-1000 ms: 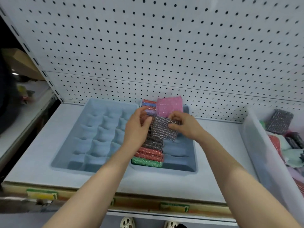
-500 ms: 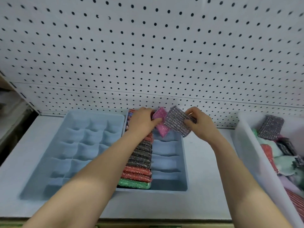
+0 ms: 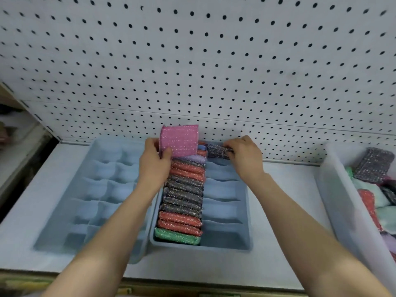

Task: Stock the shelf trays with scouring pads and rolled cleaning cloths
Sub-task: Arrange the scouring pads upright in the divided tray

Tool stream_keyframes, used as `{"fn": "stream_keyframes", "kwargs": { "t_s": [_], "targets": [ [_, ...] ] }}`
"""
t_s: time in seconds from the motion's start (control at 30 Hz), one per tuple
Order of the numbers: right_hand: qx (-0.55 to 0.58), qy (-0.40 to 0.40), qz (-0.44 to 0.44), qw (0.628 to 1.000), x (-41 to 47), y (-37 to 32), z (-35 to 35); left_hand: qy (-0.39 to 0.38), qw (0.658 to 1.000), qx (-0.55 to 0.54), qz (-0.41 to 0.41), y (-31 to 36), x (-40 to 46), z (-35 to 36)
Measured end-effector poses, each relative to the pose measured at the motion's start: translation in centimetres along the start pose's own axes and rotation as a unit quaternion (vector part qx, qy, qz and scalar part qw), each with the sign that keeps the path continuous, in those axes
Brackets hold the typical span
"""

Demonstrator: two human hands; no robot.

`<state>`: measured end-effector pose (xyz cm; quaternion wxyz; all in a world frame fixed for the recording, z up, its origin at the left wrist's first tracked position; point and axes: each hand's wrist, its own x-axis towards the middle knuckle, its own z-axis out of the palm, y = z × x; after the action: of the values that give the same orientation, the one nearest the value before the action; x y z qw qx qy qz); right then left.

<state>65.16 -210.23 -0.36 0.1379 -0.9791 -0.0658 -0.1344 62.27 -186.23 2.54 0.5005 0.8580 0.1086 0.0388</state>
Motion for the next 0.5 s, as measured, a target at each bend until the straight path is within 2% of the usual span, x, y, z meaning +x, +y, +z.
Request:
{"fn": "stream_keyframes", "kwargs": {
  "t_s": [0.1, 0.2, 0.27, 0.3, 0.37, 0.43, 0.5],
  "targets": [
    [-0.044, 0.010, -0.013, 0.999, 0.1, 0.2, 1.8, -0.009, 1.000, -0.010, 0.008, -0.4, -0.6, -0.2],
    [-0.042, 0.000, -0.002, 0.999, 0.5, -0.1, 1.5, -0.010, 1.000, -0.007, 0.020, -0.7, -1.1, -0.2],
    [0.017, 0.045, 0.000, 0.999, 0.3, -0.9, 0.6, -0.018, 0.999, 0.003, 0.030, -0.6, -1.3, 0.1],
    [0.085, 0.062, 0.009, 0.994, 0.0, -1.7, -0.1, -0.028, 0.999, 0.003, 0.036, -0.5, -1.3, 0.3],
    [0.283, -0.009, 0.064, 0.957, -0.5, -3.3, -1.8, -0.043, 0.998, 0.008, 0.051, -0.1, -1.4, 1.1],
    [0.460, -0.089, 0.113, 0.876, -0.9, -3.7, -2.9, -0.049, 0.997, 0.016, 0.063, 0.1, -1.5, 1.9],
    [0.513, -0.101, 0.127, 0.843, -1.5, -2.9, -3.9, -0.059, 0.995, 0.036, 0.079, 0.4, -1.5, 2.5]
  ]
}}
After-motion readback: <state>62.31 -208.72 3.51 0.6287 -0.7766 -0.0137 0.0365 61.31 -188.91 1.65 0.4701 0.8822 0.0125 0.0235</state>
